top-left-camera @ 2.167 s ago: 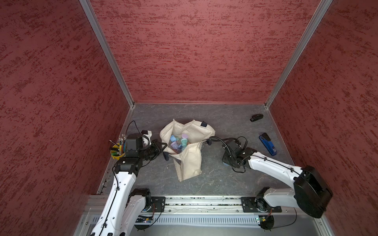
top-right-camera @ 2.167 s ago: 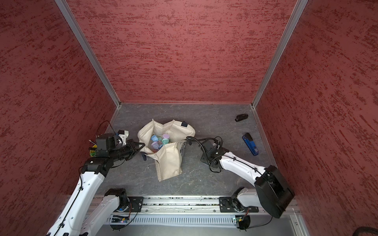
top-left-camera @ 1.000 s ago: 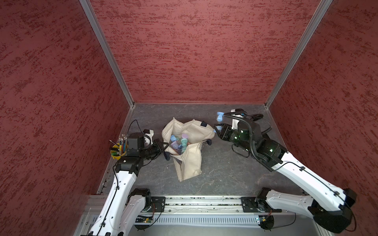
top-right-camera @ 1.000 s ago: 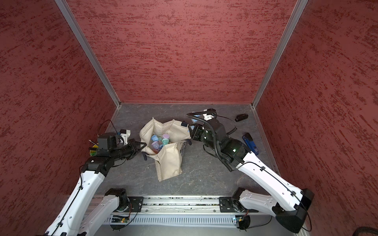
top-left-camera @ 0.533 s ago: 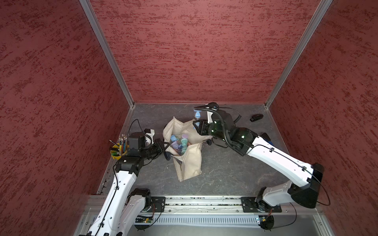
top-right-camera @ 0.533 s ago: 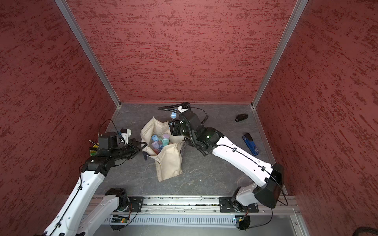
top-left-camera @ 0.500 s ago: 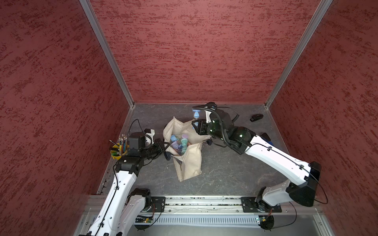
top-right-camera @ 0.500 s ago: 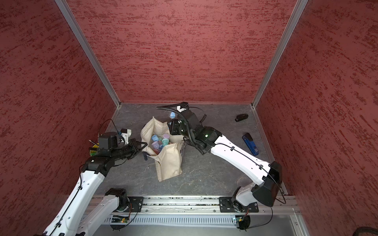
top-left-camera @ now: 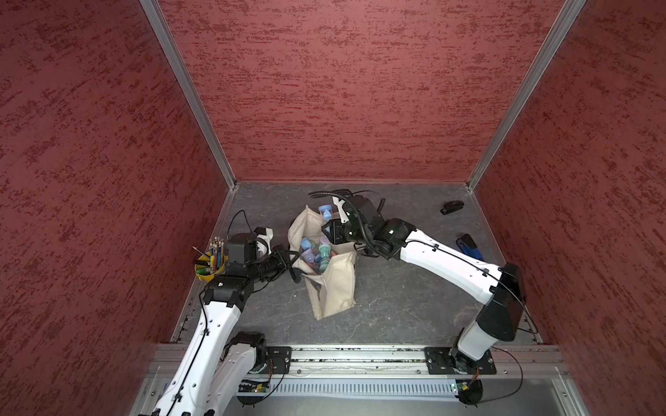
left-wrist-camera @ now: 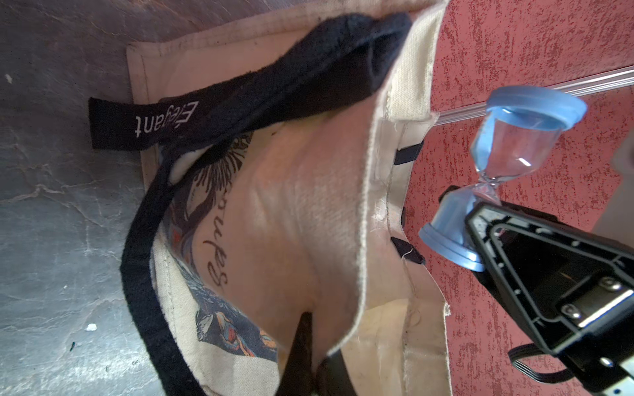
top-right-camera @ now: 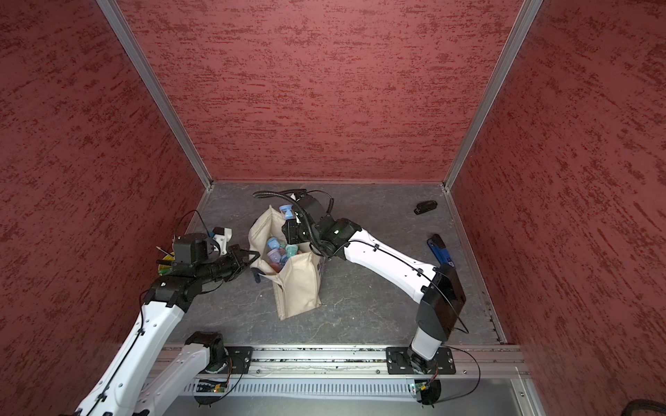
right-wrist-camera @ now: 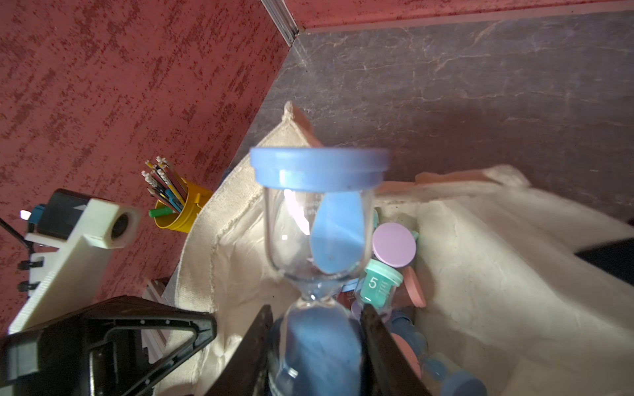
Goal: Put the hourglass into the canvas bag
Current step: Place the hourglass in the canvas bag.
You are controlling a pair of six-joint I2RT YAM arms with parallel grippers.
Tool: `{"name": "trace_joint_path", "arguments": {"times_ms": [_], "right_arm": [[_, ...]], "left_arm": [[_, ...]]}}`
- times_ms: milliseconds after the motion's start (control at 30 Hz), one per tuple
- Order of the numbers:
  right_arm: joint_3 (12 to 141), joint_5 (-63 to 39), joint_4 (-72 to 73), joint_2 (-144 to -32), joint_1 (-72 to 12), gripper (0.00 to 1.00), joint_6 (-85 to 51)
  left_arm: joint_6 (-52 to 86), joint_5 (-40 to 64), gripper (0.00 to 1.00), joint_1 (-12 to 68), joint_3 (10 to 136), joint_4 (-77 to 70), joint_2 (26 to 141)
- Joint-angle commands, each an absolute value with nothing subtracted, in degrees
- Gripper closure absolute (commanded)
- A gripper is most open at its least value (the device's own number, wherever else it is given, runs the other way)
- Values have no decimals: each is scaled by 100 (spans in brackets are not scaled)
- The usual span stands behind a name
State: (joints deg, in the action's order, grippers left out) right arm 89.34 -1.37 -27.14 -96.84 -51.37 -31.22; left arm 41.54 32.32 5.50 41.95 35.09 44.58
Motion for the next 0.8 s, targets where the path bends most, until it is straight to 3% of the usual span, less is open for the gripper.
{"name": "trace_joint_path", "arguments": {"times_ms": [0, 767], "right_arm": [[8846, -283, -2676, -9633, -5242, 100, -2963], [8508, -568, -3155, -10051, -5583, 100, -2944]], "left_arm": [[4069, 3252, 100, 596, 4334, 3523, 4433], [4011, 3292, 100, 537, 4535, 3493, 4553]]}}
